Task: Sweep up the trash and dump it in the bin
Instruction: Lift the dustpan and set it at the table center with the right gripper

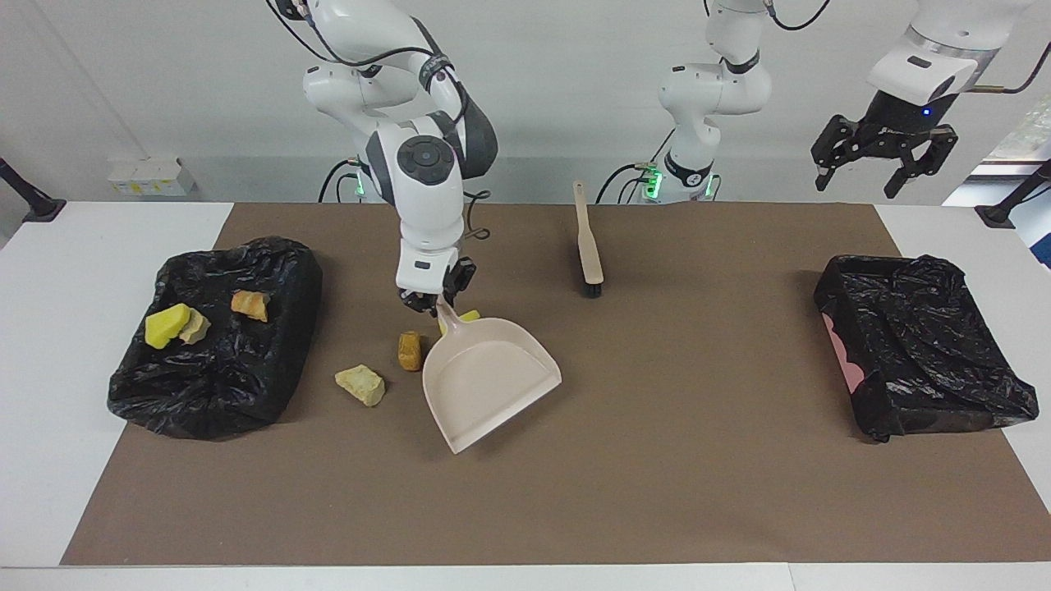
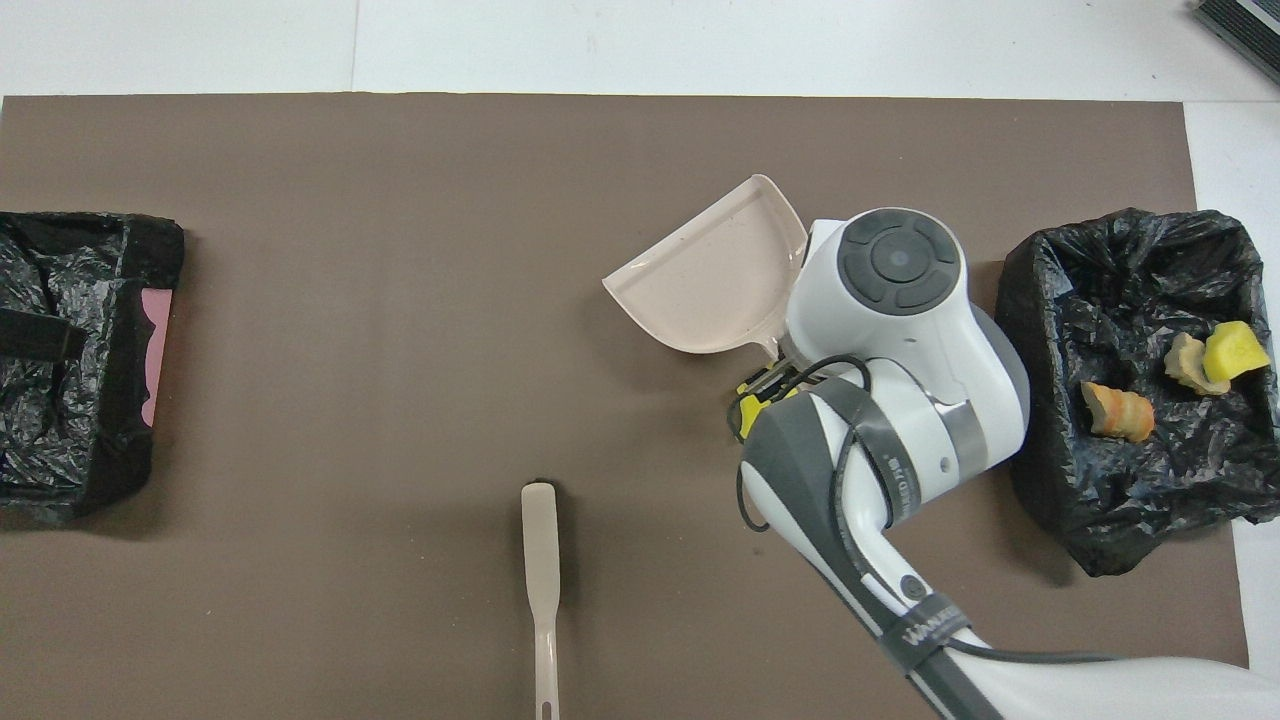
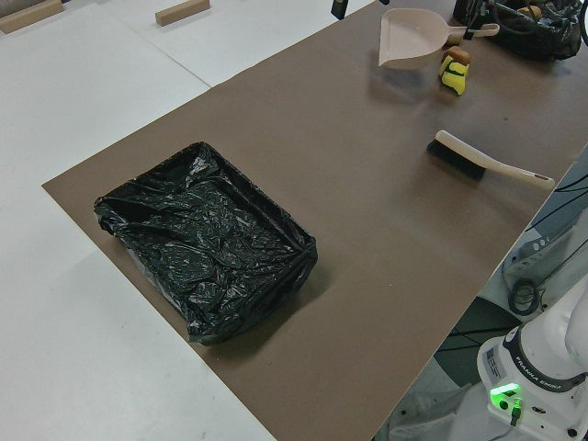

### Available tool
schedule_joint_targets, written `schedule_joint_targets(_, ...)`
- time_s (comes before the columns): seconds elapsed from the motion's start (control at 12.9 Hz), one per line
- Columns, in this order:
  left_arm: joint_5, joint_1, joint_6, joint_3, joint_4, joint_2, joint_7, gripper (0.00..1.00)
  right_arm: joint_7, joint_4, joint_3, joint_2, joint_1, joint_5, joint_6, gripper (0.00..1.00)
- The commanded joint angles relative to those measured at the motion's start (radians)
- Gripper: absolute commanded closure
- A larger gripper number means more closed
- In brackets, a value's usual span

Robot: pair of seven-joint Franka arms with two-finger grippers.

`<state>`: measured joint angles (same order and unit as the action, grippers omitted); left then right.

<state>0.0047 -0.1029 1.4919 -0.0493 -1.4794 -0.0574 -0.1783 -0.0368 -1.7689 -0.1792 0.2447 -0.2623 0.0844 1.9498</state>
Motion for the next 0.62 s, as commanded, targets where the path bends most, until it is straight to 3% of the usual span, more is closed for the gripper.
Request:
schedule_joint_targets(0.0, 0.014, 0.012, -0.018, 0.009, -0.016, -0.021, -0.006, 0.0, 0.234, 0.13, -0.002, 0.105, -0.064, -0.051, -0.002, 1.0)
schedule_joint_targets(0.31, 0.014, 0.011, -0.018, 0.009, -0.015, -0.022, -0.001, 0.0, 0.593, 0.313, -0.002, 0.278, -0.173, -0.083, 0.008, 1.0)
schedule_joint_targets(0.54, 0.014, 0.009, -0.045, 0.009, -0.013, -0.022, 0.0, 0.0, 0.721, 0.381, -0.002, 0.362, -0.244, -0.091, 0.059, 1.0)
